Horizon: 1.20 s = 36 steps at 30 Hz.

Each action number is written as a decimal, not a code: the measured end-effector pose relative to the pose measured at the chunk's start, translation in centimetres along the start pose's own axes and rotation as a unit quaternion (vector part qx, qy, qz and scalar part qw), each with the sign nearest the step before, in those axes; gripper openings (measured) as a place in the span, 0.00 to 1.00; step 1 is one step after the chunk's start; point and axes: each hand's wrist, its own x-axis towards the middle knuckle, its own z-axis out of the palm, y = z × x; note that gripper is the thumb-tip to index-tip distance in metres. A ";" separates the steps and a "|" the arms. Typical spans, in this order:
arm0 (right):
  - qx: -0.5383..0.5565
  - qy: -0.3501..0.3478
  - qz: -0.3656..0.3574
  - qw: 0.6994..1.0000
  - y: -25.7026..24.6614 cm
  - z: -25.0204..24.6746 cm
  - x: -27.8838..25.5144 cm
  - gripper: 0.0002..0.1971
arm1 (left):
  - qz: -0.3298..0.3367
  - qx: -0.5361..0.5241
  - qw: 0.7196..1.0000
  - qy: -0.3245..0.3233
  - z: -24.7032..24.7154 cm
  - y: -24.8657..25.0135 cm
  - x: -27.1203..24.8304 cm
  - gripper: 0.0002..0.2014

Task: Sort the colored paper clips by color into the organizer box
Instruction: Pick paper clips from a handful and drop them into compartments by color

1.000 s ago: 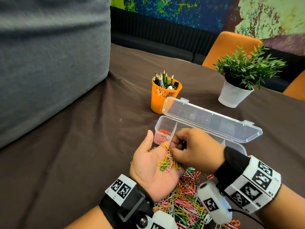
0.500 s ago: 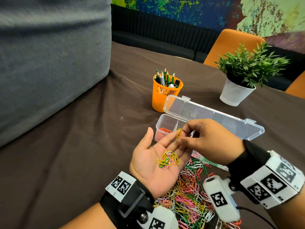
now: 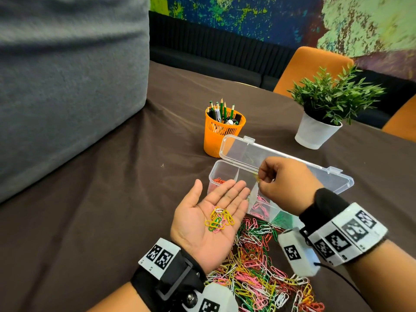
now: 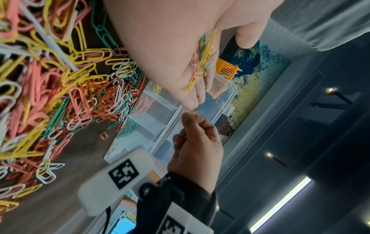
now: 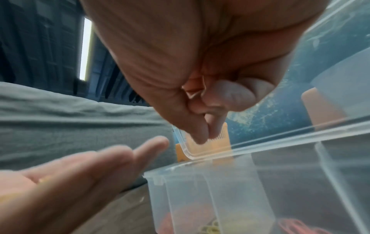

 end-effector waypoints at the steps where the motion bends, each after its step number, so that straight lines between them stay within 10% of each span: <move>1: -0.013 -0.011 0.011 1.000 0.1 0.3 0.2 0.04 | 0.000 0.002 1.000 0.001 0.0 0.0 0.0 0.35; 15: -0.102 -0.005 0.039 0.994 1.0 -0.4 -1.3 0.04 | -0.005 0.006 1.000 -0.012 0.0 0.1 -0.1 0.39; 21: 0.008 -0.057 -0.085 0.995 -3.9 0.4 -5.7 0.08 | -0.011 0.022 0.999 -0.032 -0.2 0.4 -0.3 0.46; 31: 0.202 -0.094 -0.044 0.974 -4.2 1.2 -5.7 0.09 | -0.011 0.019 0.999 -0.045 0.0 0.3 -0.5 0.47; 36: 0.206 0.016 0.008 0.978 -1.8 0.1 -2.4 0.09 | -0.008 -0.007 0.999 -0.037 -0.1 0.3 -0.3 0.47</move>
